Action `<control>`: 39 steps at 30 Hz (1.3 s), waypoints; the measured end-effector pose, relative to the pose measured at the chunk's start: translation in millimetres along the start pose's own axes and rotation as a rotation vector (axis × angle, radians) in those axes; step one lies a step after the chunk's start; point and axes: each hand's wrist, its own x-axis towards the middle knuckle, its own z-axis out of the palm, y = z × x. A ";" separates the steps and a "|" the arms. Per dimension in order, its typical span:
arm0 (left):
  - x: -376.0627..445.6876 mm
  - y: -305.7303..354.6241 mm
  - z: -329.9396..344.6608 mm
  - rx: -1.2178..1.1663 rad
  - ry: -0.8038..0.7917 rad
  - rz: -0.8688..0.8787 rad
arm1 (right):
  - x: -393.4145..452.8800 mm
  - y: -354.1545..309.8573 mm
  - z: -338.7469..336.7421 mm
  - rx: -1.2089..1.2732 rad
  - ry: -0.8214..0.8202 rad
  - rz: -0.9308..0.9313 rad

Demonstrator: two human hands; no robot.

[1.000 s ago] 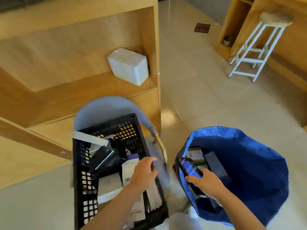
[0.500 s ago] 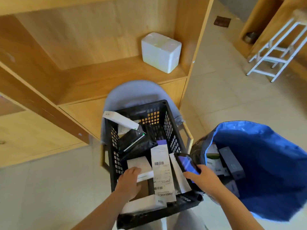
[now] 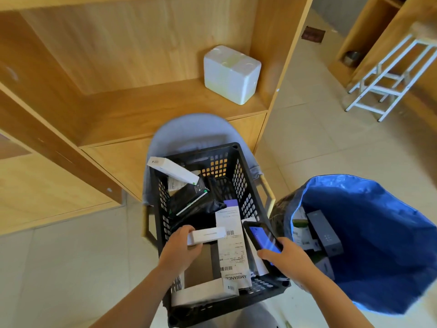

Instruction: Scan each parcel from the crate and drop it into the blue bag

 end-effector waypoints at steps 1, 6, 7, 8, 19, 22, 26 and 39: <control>2.2 1.5 -4.6 -0.056 0.016 -0.002 | 0.4 -1.1 -0.2 0.008 -0.003 -0.002; 6.7 18.3 -28.3 -0.486 0.042 -0.115 | 2.3 -8.7 -2.7 -0.023 -0.008 -0.038; 6.3 21.7 -31.5 -0.584 0.025 -0.139 | 2.2 -11.1 -2.6 -0.036 -0.007 -0.045; 6.2 23.1 -32.9 -0.622 0.006 -0.160 | 1.7 -13.7 -2.4 -0.043 -0.006 -0.054; -23.6 -2.8 21.2 -0.528 -0.306 -0.405 | -2.4 -12.6 1.9 0.013 -0.031 -0.059; -24.7 -10.7 25.5 -0.578 -0.294 -0.477 | -2.3 -8.4 0.3 0.006 -0.024 -0.048; -17.7 -6.9 14.6 -0.703 -0.209 -0.557 | -3.5 -5.8 -2.4 -0.026 -0.035 -0.047; 23.6 20.5 -41.0 -1.064 0.141 -0.454 | -2.5 -18.8 -2.4 -0.236 -0.279 -0.126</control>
